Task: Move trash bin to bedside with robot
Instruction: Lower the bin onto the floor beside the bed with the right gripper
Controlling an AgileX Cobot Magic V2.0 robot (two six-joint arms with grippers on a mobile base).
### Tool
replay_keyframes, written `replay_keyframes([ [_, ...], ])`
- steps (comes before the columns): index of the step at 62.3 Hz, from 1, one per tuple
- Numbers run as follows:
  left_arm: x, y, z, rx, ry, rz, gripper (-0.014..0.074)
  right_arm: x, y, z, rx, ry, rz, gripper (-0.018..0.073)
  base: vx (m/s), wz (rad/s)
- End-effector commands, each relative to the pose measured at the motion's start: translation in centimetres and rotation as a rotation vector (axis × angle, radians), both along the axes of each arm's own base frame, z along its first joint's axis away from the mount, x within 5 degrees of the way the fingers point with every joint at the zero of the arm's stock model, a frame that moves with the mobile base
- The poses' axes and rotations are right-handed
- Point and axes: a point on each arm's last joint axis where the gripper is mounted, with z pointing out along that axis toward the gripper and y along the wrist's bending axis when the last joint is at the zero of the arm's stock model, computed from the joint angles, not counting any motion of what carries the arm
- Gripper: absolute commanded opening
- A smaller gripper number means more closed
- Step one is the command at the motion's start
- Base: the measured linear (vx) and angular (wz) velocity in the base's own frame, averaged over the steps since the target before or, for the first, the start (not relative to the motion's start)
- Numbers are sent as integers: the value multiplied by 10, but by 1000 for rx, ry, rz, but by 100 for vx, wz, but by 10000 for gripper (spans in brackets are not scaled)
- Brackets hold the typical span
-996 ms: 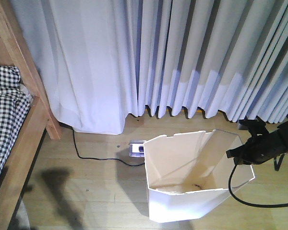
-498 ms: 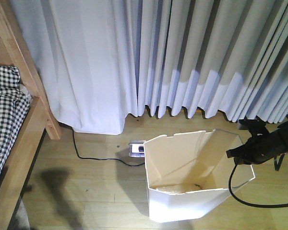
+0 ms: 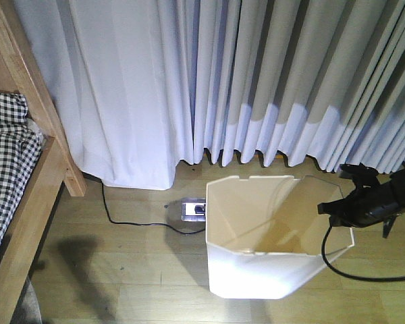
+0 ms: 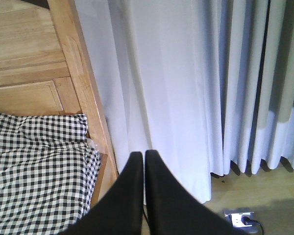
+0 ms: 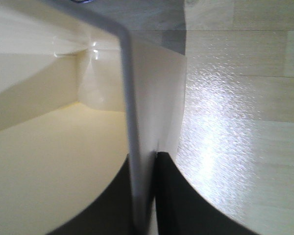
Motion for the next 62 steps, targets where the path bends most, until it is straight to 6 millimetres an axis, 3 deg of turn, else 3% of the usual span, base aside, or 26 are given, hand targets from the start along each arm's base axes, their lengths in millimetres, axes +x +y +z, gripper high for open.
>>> replay_keyframes([
  [1,1,-1,-3,-8,-54,-16,-6,22,7,25,168,-69,-41,-6,0,0],
  [42,1,-1,-3,-8,-54,-16,-6,73,4,-69,299,-43,-65,-6,0,0],
  [62,1,-1,-3,-8,-54,-16,-6,87,24,-106,278,-42,-34,-6,0,0],
])
